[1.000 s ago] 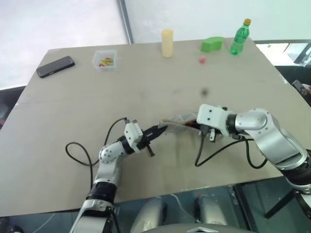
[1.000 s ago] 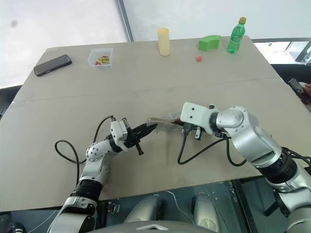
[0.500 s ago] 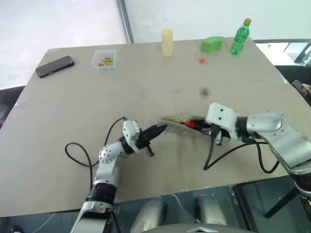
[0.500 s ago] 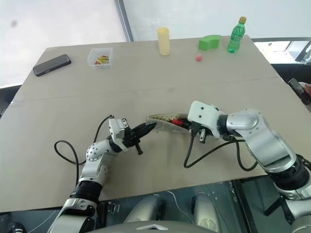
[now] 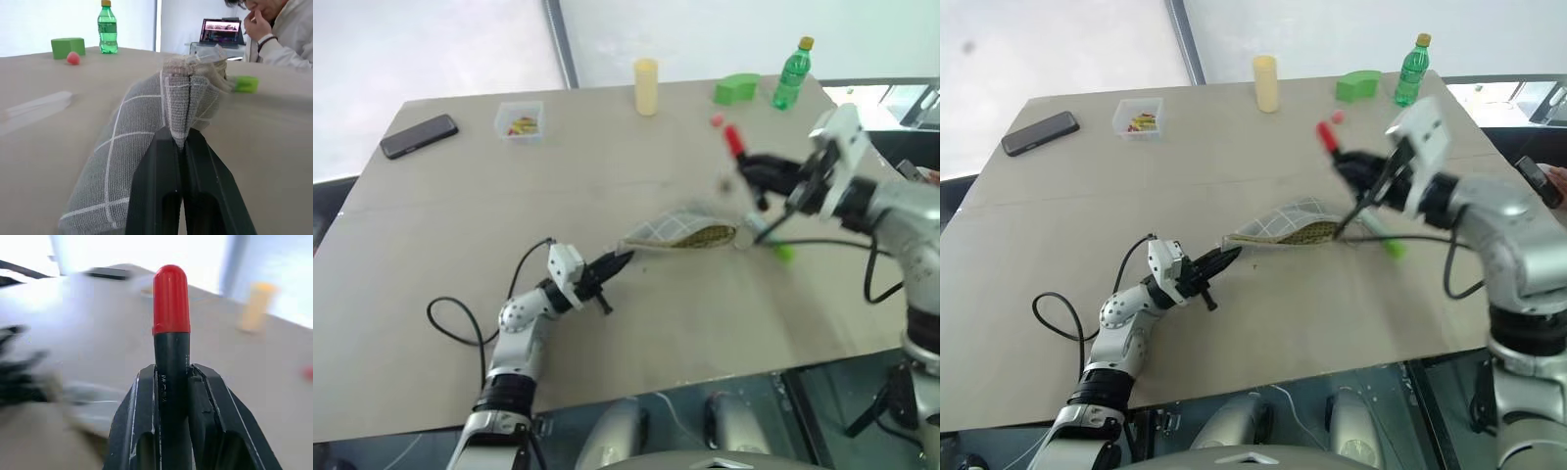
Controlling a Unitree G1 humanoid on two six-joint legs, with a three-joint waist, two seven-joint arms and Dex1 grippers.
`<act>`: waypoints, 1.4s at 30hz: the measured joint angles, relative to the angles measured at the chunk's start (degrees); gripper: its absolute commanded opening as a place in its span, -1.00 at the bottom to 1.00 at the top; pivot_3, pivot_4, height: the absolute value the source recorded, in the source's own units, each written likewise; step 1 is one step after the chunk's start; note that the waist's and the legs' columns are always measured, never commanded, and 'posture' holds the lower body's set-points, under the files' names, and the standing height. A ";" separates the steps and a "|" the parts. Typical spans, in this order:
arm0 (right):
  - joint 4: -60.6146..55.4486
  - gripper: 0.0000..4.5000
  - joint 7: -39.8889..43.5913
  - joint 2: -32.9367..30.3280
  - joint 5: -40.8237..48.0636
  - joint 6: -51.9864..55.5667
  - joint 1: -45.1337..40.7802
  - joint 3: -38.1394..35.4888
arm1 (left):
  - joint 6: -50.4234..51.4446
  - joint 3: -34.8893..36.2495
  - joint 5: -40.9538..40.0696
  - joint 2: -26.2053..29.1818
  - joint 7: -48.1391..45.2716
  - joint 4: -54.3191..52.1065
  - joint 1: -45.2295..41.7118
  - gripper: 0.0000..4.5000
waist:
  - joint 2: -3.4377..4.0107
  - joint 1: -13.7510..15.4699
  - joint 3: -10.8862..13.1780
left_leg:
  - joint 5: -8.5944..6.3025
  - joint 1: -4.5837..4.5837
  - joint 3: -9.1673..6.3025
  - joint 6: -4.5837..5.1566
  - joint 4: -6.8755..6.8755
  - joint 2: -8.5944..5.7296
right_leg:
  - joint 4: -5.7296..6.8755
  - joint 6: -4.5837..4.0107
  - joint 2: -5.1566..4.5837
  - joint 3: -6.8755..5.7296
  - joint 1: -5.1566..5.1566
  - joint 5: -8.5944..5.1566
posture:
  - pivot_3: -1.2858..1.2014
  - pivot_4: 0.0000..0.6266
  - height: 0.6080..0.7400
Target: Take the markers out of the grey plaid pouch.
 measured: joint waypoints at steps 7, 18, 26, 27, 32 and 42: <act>15.88 -0.85 -4.56 -7.24 -4.35 7.97 -0.45 0.04 | -0.06 0.14 0.29 1.01 0.55 -1.93 1.86 -1.00 | 0.00 -0.35 0.00 | 0.00 -0.01 0.09 0.00 -0.12 0.02 | -0.03 0.00 -0.02 0.12 -0.06 0.00 | 0.03 -0.52 1.00; 31.61 -0.26 -1.50 -4.85 -11.52 -0.62 2.39 11.91 | -1.94 0.41 1.01 3.88 0.26 -4.57 4.00 -1.00 | 0.03 -0.52 0.02 | 0.00 0.02 0.12 0.01 -0.13 0.03 | -0.02 0.00 0.00 0.18 -0.08 0.00 | 0.03 -0.52 1.00; 27.91 0.93 -1.55 -3.84 -12.62 -9.31 7.72 8.93 | -3.61 2.22 3.10 5.95 3.66 -6.49 6.15 -1.00 | 0.04 -0.20 0.02 | 0.00 -0.05 0.01 0.00 -0.15 0.03 | -0.05 0.00 0.00 0.09 -0.15 0.00 | 0.03 -0.52 1.00; 24.12 0.93 -0.96 -4.02 -11.73 -10.24 10.16 7.53 | -4.34 2.86 3.58 6.44 4.57 -6.49 6.42 -1.00 | 0.04 -0.18 0.03 | 0.00 -0.08 -0.03 0.00 -0.19 0.04 | -0.06 0.00 0.00 0.07 -0.16 0.00 | 0.03 -0.52 1.00; 3.66 0.93 2.40 -5.26 -5.33 -11.87 19.82 0.02 | -9.25 7.50 6.87 10.53 8.57 -6.37 9.00 -1.00 | 0.08 -0.53 0.04 | 0.00 0.03 0.00 0.00 -0.27 0.00 | -0.12 0.01 0.02 0.24 -0.15 0.00 | 0.03 -0.52 1.00; -14.59 0.94 5.52 -5.63 0.56 -15.68 30.05 -2.84 | -13.87 13.15 6.60 16.77 8.23 -4.50 18.21 -0.68 | 0.08 -0.07 0.05 | -0.01 0.09 -0.05 0.02 -0.27 -0.02 | -0.13 0.01 0.01 0.20 -0.06 0.00 | 0.03 -0.52 1.00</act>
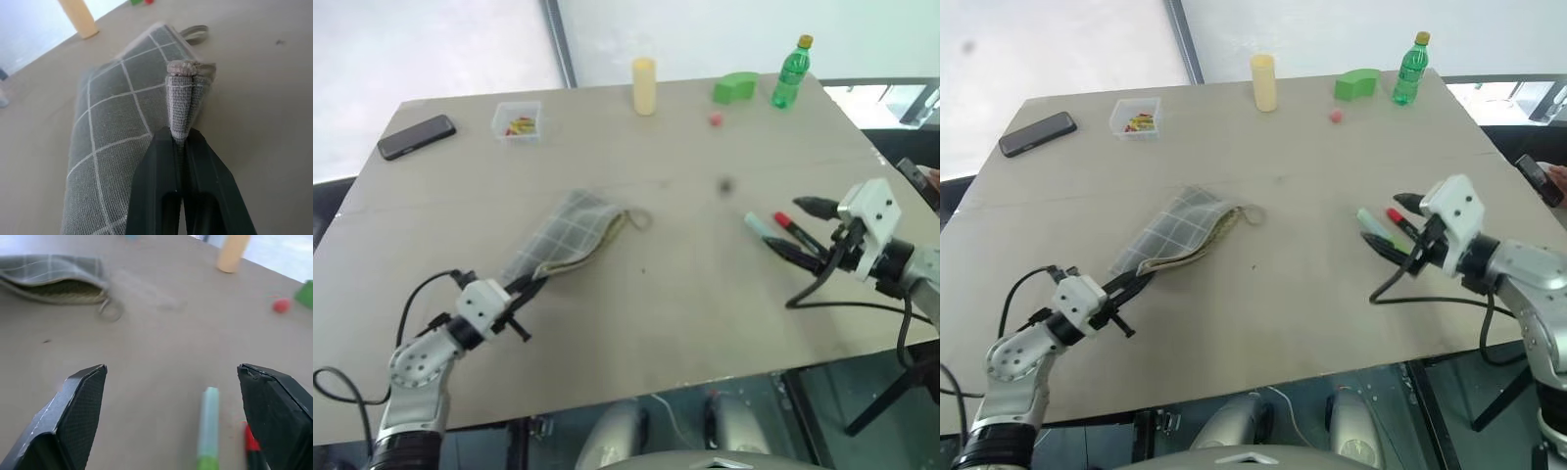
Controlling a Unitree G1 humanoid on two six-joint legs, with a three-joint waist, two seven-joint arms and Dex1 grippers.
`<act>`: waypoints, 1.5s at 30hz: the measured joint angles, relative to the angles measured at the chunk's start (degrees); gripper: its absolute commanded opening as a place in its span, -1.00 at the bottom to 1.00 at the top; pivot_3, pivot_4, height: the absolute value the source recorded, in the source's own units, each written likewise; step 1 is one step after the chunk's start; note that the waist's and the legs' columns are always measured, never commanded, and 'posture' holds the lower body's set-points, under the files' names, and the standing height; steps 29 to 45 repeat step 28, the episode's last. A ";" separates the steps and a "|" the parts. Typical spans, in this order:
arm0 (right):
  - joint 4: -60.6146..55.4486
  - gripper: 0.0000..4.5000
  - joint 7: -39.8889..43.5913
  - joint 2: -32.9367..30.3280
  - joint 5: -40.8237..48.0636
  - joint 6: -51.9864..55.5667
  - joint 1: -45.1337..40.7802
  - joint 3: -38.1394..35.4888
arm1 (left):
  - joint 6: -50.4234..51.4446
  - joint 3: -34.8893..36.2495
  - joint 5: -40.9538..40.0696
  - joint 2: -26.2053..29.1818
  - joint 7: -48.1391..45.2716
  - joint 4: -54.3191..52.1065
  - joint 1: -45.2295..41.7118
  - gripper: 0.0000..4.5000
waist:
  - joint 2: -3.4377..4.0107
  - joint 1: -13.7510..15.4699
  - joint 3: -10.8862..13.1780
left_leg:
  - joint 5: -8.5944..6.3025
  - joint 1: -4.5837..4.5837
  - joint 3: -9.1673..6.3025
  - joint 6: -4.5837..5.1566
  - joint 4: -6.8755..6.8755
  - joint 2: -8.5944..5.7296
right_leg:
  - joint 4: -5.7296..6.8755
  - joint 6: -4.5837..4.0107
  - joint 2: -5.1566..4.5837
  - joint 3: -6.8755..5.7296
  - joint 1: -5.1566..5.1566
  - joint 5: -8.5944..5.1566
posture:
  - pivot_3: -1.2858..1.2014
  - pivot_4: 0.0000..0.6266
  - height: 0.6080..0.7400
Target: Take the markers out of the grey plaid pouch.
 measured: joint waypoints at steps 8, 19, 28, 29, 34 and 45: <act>-0.95 0.94 4.57 -0.45 -0.13 -7.96 3.72 0.27 | 2.71 3.47 -5.31 1.60 -1.16 -1.37 2.86 0.83 | -0.01 -0.05 0.00 | 0.00 0.03 -0.04 0.00 0.00 0.04 | 0.03 0.00 0.03 -0.05 0.03 0.00 | 0.03 -0.52 1.00; 0.30 0.94 9.77 -3.57 1.68 -12.09 13.49 -7.64 | 32.85 11.72 -28.21 4.34 -2.73 -28.35 21.16 0.94 | -0.05 0.78 0.10 | -0.02 0.06 -0.02 0.04 -0.04 0.06 | -0.12 0.00 0.04 -0.04 0.14 -0.01 | 0.03 -0.52 1.00; 3.88 0.94 11.44 -4.16 0.21 -12.70 23.99 -13.90 | 36.86 12.74 -26.45 2.83 -2.62 -32.42 25.57 0.94 | -0.01 1.17 0.12 | -0.03 0.30 0.08 0.05 -0.07 0.16 | -0.15 -0.01 0.12 0.02 0.34 -0.01 | 0.03 -0.52 1.00; 3.88 0.94 11.44 -4.16 0.21 -12.70 23.99 -13.90 | 36.86 12.74 -26.45 2.83 -2.62 -32.42 25.57 0.94 | -0.01 1.17 0.12 | -0.03 0.30 0.08 0.05 -0.07 0.16 | -0.15 -0.01 0.12 0.02 0.34 -0.01 | 0.03 -0.52 1.00; 3.88 0.94 11.44 -4.16 0.21 -12.70 23.99 -13.90 | 36.86 12.74 -26.45 2.83 -2.62 -32.42 25.57 0.94 | -0.01 1.17 0.12 | -0.03 0.30 0.08 0.05 -0.07 0.16 | -0.15 -0.01 0.12 0.02 0.34 -0.01 | 0.03 -0.52 1.00; 3.88 0.94 11.44 -4.16 0.21 -12.70 23.99 -13.90 | 36.86 12.74 -26.45 2.83 -2.62 -32.42 25.57 0.94 | -0.01 1.17 0.12 | -0.03 0.30 0.08 0.05 -0.07 0.16 | -0.15 -0.01 0.12 0.02 0.34 -0.01 | 0.03 -0.52 1.00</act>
